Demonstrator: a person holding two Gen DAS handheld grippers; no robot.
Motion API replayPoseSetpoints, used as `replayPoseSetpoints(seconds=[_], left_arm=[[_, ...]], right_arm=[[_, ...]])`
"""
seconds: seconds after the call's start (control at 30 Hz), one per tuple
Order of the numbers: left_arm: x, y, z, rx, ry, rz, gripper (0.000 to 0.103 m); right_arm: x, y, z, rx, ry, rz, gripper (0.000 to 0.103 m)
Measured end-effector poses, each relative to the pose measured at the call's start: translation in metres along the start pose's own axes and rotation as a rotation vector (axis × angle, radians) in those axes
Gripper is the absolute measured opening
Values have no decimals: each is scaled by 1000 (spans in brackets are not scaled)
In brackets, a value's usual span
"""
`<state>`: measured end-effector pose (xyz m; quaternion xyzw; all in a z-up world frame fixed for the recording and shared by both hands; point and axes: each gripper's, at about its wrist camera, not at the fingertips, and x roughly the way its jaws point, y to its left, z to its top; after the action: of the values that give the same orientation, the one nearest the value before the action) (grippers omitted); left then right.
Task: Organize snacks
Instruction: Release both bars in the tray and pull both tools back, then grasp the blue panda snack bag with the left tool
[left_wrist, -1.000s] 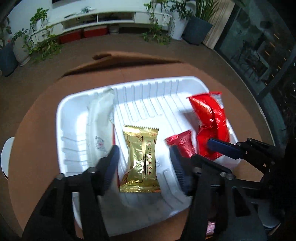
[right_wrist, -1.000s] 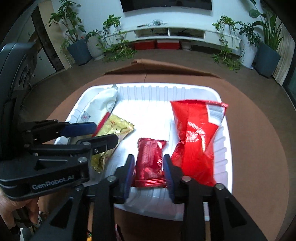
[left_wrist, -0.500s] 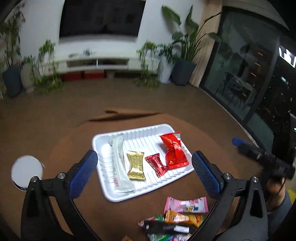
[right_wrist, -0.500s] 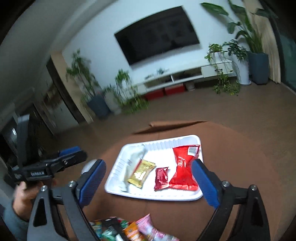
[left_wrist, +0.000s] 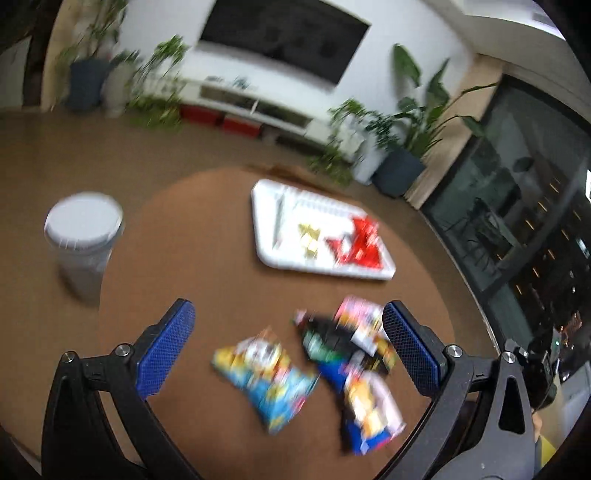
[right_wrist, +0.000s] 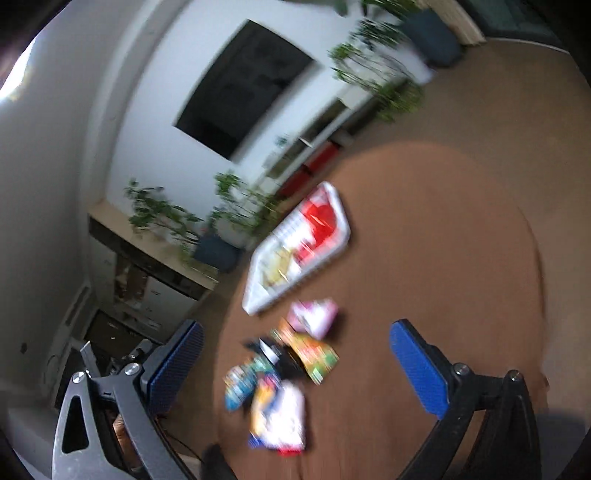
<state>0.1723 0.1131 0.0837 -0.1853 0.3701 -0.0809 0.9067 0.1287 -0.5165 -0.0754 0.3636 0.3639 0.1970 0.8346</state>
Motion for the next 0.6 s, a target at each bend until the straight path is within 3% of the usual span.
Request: replayPoseSetpoints(seconds=[0.07, 0.23, 0.4, 0.6], left_arm=[[2, 12, -20, -31, 35, 41, 103], [7, 33, -63, -134, 109, 59, 103], [32, 17, -74, -72, 185, 95, 103], [75, 4, -71, -45, 275, 157, 103]], right_arm=[[-3, -3, -20, 11, 24, -5, 103], [4, 10, -64, -46, 96, -14, 103], [9, 40, -91, -185, 146, -10, 103], [8, 59, -100, -308, 139, -33, 103]])
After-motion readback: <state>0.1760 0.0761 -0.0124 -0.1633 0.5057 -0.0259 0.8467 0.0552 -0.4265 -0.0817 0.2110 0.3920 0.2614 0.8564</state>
